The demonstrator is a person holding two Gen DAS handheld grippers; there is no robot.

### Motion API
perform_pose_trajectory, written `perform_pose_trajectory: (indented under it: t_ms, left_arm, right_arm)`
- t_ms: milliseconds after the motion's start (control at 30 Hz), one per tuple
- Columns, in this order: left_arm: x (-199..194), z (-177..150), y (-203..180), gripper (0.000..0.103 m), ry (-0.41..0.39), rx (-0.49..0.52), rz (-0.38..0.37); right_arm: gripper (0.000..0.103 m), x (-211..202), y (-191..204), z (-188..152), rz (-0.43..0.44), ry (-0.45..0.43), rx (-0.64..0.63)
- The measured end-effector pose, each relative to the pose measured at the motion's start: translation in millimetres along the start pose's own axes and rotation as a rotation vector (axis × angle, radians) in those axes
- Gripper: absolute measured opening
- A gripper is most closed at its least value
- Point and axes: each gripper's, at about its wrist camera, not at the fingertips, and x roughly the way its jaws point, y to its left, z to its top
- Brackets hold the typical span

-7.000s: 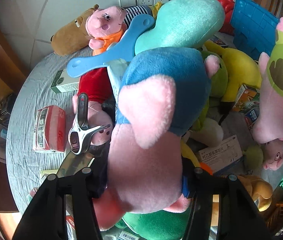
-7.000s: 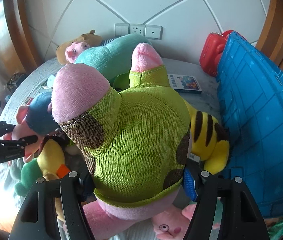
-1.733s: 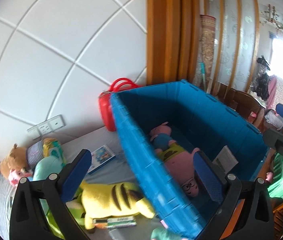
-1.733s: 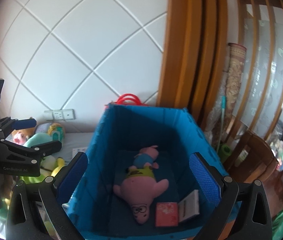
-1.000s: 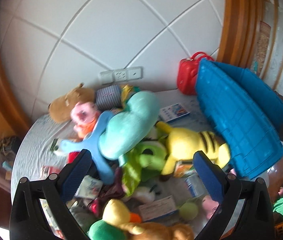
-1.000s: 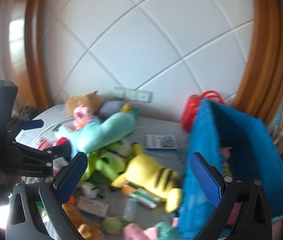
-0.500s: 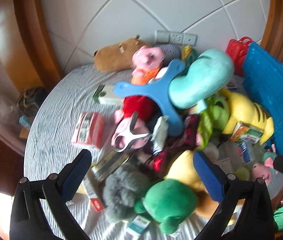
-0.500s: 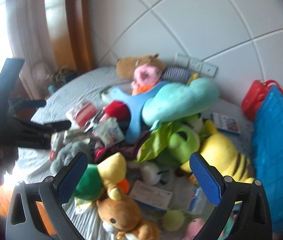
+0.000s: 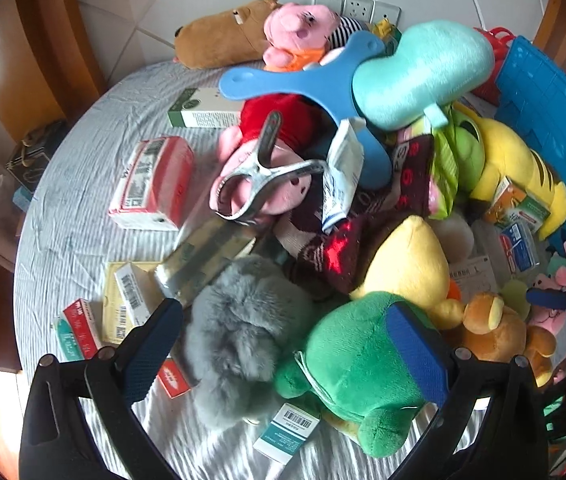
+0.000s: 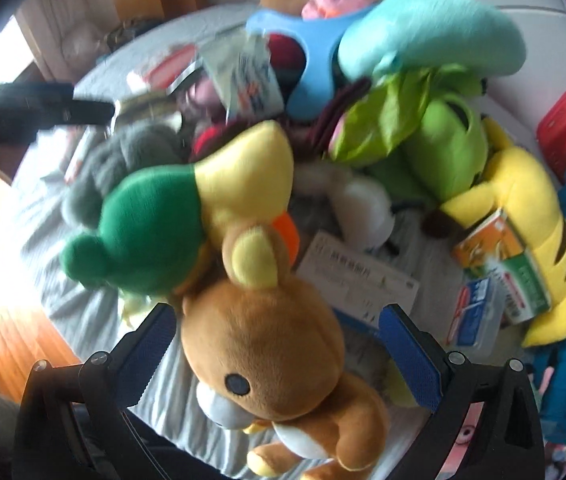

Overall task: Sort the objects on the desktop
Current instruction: 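Grasp the green-and-yellow duck plush with the left tool while the right tool grasps the brown bear plush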

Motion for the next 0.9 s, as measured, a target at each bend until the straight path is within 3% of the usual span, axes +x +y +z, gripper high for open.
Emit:
perform_pose_trajectory:
  t_ms: [300, 367, 467, 567, 700, 800, 900]
  left_arm:
    - [13.2, -7.8, -5.0, 0.103, 0.05, 0.028, 0.002]
    - [14.0, -8.1, -9.9, 0.103, 0.056, 0.041, -0.01]
    - [13.8, -6.7, -24.7, 0.103, 0.063, 0.075, -0.061]
    - [13.2, -5.7, -47.0, 0.103, 0.072, 0.13, -0.139]
    - [20.1, -9.6, -82.7, 0.103, 0.098, 0.23, -0.182]
    - [36.1, -14.4, -101.6, 0.103, 0.135, 0.272, -0.18]
    - [60.2, -22.4, -115.8, 0.103, 0.177, 0.329, -0.118]
  right_arm:
    - [0.103, 49.7, 5.9, -9.4, 0.047, 0.062, -0.031]
    - [0.092, 50.8, 0.4, -8.3, 0.054, 0.062, 0.008]
    - [0.083, 40.2, -18.3, -8.5, 0.078, 0.069, 0.089]
    - [0.082, 21.1, -39.6, -11.4, 0.067, 0.05, 0.137]
    - [0.082, -7.4, -72.4, -12.9, 0.033, 0.016, 0.196]
    - [0.082, -28.5, -95.0, -14.4, -0.001, -0.012, 0.227]
    - [0.082, -42.2, -105.9, -20.0, -0.022, -0.033, 0.253]
